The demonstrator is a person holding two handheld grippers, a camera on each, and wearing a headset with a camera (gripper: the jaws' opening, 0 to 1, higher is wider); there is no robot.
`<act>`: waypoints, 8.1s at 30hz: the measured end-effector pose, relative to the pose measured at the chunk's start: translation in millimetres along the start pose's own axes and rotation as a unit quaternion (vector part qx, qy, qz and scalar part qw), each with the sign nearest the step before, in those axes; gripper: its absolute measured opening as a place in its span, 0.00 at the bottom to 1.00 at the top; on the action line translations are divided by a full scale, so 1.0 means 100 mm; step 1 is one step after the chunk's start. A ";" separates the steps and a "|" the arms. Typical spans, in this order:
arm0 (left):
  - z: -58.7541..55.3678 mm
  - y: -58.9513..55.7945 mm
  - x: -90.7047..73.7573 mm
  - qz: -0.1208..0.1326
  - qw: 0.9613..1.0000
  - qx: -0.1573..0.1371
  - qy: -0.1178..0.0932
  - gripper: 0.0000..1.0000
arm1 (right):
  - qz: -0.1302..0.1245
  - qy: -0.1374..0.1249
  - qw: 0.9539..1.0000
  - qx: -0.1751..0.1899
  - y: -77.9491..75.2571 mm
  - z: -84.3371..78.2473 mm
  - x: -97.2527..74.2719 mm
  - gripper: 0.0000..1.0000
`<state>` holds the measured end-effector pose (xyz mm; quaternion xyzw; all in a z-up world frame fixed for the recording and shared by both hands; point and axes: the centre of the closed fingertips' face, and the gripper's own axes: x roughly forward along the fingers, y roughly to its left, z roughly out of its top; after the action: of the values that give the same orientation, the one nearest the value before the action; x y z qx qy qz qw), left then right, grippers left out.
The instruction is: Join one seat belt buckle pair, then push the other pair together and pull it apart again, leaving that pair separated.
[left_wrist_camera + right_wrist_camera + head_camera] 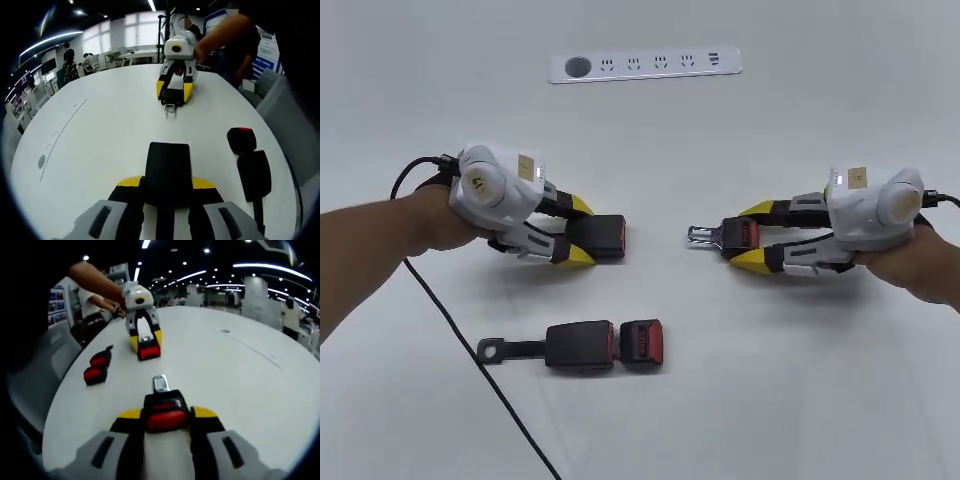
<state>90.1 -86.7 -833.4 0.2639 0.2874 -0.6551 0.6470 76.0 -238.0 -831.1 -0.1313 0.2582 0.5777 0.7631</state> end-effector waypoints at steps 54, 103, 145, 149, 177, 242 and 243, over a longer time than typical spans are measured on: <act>0.01 0.03 0.01 -0.004 1.000 -0.004 0.005 0.35 | 0.041 -0.022 0.999 -0.028 0.11 0.40 0.60 0.36; -0.01 0.01 0.01 -0.004 1.000 -0.003 0.019 0.33 | 0.027 0.010 0.999 -0.029 0.15 0.53 0.91 0.34; 0.01 0.00 0.02 -0.008 0.999 0.007 0.033 0.34 | 0.015 0.048 0.998 -0.040 0.16 0.49 0.93 0.35; 0.00 0.00 0.02 -0.007 0.999 0.006 0.033 0.34 | 0.014 0.049 0.998 -0.040 0.16 0.47 0.90 0.35; 0.01 0.00 0.01 -0.008 1.000 0.001 0.021 0.35 | 0.019 0.057 0.997 -0.042 0.05 0.25 0.55 0.36; 0.07 -0.04 0.03 -0.007 0.999 -0.024 0.036 0.49 | -0.013 0.097 0.994 -0.041 -0.11 -0.10 -0.15 0.45; 0.05 -0.02 0.02 -0.001 0.999 -0.024 0.041 0.52 | -0.020 0.095 0.994 -0.042 -0.13 -0.08 -0.14 0.50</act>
<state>87.9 -92.0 -831.2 0.2746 0.3294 -0.6373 0.6403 83.7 -257.4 -831.2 -0.2226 0.3028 0.5571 0.7405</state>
